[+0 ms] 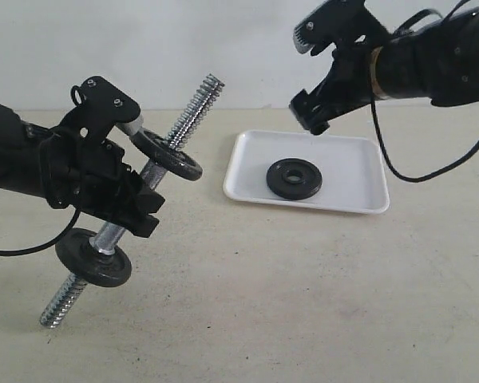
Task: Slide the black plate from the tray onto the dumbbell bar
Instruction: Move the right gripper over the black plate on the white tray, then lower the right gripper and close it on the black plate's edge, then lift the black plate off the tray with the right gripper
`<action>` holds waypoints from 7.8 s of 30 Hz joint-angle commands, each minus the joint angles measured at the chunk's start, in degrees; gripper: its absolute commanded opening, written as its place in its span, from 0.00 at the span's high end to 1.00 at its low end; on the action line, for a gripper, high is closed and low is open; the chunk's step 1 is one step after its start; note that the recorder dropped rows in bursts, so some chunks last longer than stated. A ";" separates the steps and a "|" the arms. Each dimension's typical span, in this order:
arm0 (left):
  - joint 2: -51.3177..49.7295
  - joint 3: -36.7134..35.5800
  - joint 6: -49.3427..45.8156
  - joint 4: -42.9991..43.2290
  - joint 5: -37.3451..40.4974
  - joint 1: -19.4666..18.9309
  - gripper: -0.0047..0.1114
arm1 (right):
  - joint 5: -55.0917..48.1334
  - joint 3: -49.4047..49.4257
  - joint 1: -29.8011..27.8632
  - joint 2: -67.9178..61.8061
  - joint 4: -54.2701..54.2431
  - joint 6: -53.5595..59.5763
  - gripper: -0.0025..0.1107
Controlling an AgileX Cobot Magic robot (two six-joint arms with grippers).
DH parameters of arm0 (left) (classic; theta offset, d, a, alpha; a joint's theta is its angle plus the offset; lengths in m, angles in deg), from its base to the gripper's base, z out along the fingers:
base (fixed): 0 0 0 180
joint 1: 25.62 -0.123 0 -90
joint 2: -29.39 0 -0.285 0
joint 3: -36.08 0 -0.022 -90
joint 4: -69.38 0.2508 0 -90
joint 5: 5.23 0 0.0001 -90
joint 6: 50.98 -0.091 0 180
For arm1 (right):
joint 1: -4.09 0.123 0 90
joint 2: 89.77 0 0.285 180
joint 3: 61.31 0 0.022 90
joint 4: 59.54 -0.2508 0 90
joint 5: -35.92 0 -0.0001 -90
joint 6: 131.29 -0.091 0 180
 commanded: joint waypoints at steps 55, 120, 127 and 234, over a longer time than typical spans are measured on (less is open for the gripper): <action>3.48 1.97 -0.15 -1.91 -4.75 -0.88 0.92 | -38.95 -23.44 0.47 -13.39 -105.81 75.22 0.08; 3.48 1.97 -0.15 -1.91 -2.51 -1.52 0.92 | -33.76 -29.66 0.47 -30.96 -102.87 55.63 0.09; 3.48 1.97 -0.15 -1.91 -2.43 -1.52 0.92 | -37.40 -29.66 0.47 -30.96 -98.67 54.50 0.09; 3.48 1.97 0.02 -0.66 0.29 -1.52 0.92 | -44.65 -29.66 0.47 -19.98 -99.66 61.12 0.98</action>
